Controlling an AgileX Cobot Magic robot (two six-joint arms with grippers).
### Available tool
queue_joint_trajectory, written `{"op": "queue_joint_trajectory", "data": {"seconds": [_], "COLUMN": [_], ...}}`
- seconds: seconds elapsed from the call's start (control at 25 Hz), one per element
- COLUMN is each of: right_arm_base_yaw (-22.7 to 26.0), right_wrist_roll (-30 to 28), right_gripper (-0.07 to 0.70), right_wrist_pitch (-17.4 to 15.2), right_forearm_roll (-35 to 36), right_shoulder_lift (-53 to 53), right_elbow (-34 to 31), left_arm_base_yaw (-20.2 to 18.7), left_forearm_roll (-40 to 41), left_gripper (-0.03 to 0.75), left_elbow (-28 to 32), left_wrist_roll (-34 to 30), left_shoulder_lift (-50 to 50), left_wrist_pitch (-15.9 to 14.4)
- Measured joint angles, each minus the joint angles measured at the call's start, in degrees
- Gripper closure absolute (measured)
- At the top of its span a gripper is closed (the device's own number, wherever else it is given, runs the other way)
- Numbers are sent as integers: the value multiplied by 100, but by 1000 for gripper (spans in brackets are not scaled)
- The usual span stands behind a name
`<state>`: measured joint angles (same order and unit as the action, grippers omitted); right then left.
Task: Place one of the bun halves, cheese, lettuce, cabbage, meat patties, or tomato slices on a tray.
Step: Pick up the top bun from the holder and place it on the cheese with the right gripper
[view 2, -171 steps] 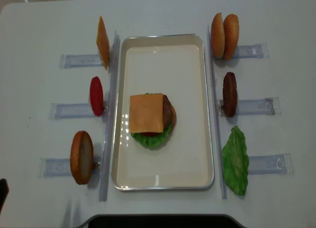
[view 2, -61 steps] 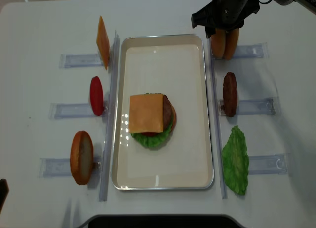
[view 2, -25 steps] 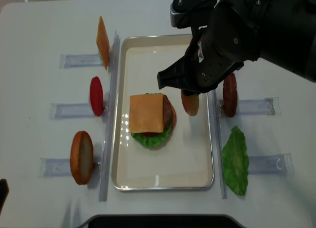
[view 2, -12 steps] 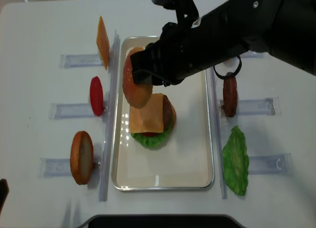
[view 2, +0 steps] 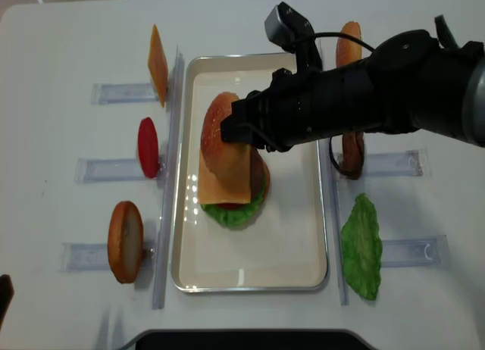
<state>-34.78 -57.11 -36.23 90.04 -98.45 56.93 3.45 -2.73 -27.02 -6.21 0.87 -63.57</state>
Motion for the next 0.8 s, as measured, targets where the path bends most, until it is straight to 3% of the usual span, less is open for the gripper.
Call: {"op": "queue_joint_trajectory", "data": {"seconds": [0.8], "right_arm_base_yaw": [-51], "right_wrist_roll": [-142], "right_gripper": [442], "right_wrist_pitch": [-233], "right_forearm_roll": [579], "right_shoulder_lift": [-507], "right_elbow": [-28], "left_arm_base_yaw": [0], "left_forearm_roll": [0], "left_gripper": [557], "left_elbow": [0], "left_wrist_roll": [0], "left_shoulder_lift": [0], "left_wrist_pitch": [0]}}
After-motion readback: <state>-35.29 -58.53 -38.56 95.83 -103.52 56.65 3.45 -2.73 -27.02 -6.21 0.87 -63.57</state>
